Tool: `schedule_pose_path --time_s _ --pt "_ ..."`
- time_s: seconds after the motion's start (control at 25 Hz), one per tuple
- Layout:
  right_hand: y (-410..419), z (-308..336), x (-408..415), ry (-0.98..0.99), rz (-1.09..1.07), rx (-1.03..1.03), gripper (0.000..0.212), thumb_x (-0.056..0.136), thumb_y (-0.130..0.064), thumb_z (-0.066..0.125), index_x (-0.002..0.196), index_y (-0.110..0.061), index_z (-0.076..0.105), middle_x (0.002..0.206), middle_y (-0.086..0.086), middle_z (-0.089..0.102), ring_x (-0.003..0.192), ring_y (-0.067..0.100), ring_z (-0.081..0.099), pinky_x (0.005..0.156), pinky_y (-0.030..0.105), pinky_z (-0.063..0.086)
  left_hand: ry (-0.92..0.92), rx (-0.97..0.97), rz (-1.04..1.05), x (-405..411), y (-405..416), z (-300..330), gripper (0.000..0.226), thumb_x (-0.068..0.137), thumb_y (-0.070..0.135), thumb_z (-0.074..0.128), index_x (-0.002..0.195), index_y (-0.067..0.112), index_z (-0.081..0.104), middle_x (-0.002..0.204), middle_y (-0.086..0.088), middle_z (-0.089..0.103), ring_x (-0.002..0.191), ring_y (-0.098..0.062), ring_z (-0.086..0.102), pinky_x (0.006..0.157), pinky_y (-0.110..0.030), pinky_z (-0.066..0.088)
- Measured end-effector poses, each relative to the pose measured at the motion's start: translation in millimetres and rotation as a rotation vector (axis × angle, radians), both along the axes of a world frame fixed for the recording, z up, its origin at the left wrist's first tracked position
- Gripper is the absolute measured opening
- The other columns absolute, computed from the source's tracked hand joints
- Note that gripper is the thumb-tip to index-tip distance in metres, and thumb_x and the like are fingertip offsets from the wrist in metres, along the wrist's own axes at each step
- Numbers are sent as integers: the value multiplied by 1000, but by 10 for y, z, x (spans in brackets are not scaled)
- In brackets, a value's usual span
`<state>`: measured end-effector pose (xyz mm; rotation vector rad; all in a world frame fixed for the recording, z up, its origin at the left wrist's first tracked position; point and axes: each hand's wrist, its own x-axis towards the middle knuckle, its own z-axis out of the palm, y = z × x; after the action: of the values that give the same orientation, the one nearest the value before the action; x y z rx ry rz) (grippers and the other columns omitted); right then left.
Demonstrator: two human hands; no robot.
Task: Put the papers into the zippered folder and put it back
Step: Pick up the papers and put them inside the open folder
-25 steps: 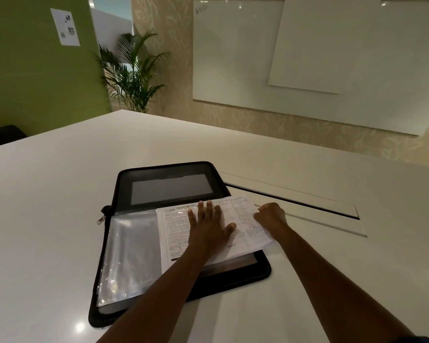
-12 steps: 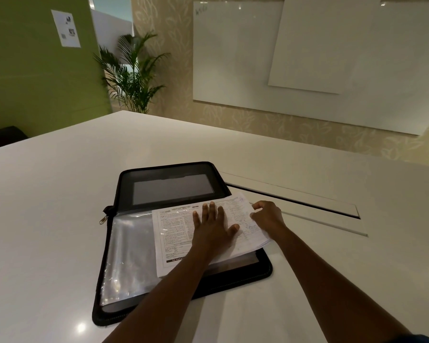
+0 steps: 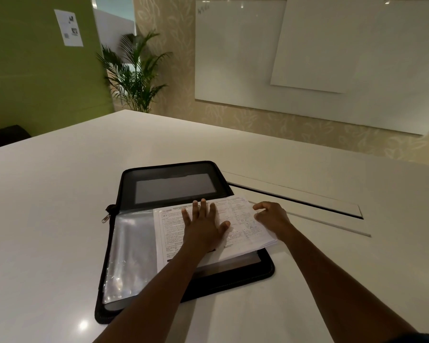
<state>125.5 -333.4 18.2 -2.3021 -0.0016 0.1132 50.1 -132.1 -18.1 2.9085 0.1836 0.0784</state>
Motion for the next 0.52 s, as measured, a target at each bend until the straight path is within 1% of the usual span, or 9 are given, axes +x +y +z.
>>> schedule_pose_path --time_s 0.08,0.28,0.4,0.52 --pt "18 3 -4 -11 24 -6 24 82 -14 66 102 -24 73 93 -3 69 69 3 60 48 16 39 3 -6 3 3 -11 -13 83 93 69 18 156 19 -3 163 -10 -15 148 -30 -22 112 -54 -20" --pt "89 -5 -11 -47 88 6 24 84 -13 65 104 -22 74 91 -6 67 70 0 59 49 14 39 -4 -12 5 4 -50 -12 83 94 68 18 155 16 -3 163 -13 -15 148 -31 -21 113 -54 -19" --pt "139 -19 -20 -41 139 20 25 83 -12 65 105 -21 74 93 -5 67 75 2 60 54 15 40 -2 -20 -1 0 -55 1 84 94 68 19 155 16 -3 163 -13 -15 148 -31 -21 114 -54 -18" --pt "185 -44 -39 -37 150 75 25 81 -11 66 103 -21 75 88 -7 68 80 8 61 60 17 41 -7 -34 2 -11 -64 2 84 94 67 20 156 16 -2 163 -13 -15 148 -31 -20 116 -55 -15"
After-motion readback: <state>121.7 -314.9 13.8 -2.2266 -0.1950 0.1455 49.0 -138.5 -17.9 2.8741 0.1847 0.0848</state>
